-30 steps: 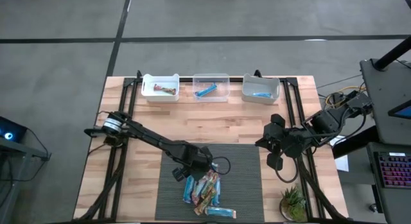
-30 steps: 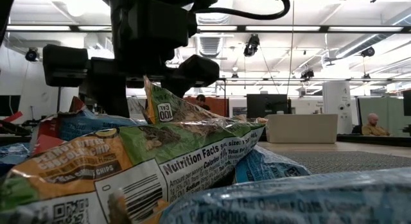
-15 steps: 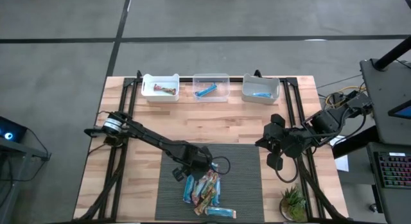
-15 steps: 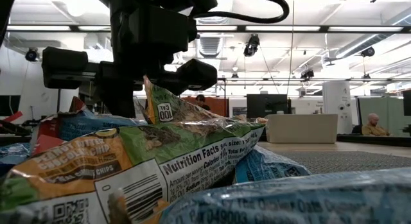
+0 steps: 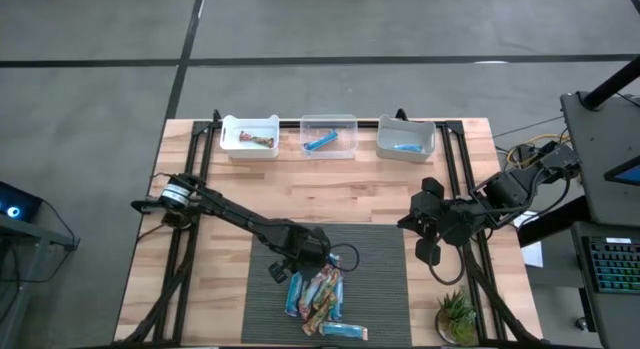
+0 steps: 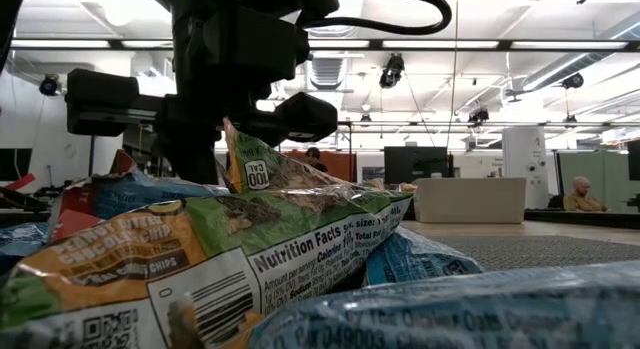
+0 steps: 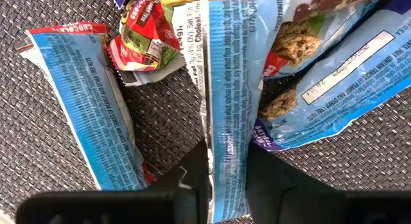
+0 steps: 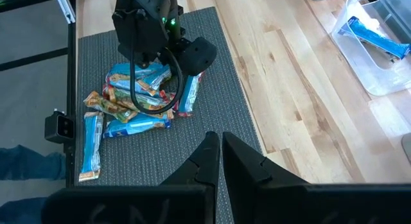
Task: Pick and place Granola Bars by type
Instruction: Put the yellow granola bar into the gray bin
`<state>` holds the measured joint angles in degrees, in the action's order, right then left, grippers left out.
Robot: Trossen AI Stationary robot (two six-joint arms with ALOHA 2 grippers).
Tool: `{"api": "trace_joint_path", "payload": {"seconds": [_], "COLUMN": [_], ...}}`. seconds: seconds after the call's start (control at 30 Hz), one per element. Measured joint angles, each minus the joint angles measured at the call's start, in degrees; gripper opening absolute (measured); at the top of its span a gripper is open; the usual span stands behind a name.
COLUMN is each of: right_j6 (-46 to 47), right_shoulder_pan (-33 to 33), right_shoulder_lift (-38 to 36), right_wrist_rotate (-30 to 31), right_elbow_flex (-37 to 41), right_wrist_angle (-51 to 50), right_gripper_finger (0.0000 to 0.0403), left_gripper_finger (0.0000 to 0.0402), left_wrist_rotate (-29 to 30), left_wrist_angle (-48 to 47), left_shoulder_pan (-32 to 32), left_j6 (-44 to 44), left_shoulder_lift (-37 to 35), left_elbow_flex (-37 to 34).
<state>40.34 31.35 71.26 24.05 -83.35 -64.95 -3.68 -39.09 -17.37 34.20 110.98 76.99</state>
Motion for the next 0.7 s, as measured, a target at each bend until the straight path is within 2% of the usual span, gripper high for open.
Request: {"api": "trace_joint_path", "payload": {"seconds": [0.3, 0.7], "right_j6": [-0.04, -0.04], "right_shoulder_pan": [0.00, -0.02], "right_shoulder_lift": [0.00, -1.89], "right_wrist_rotate": [0.00, 0.07], "right_elbow_flex": [0.00, 0.00], "right_wrist_angle": [-0.02, 0.32], "right_gripper_finger": [0.0013, 0.0013], "left_gripper_finger": [0.0049, 0.0048], "left_wrist_rotate": [0.28, 4.64], "left_wrist_angle": [-2.05, -12.50], "left_shoulder_pan": [0.02, 1.61], "left_j6": [-0.18, -0.12], "left_shoulder_lift": [-0.24, -0.44], "left_elbow_flex": [1.87, 15.31]}}
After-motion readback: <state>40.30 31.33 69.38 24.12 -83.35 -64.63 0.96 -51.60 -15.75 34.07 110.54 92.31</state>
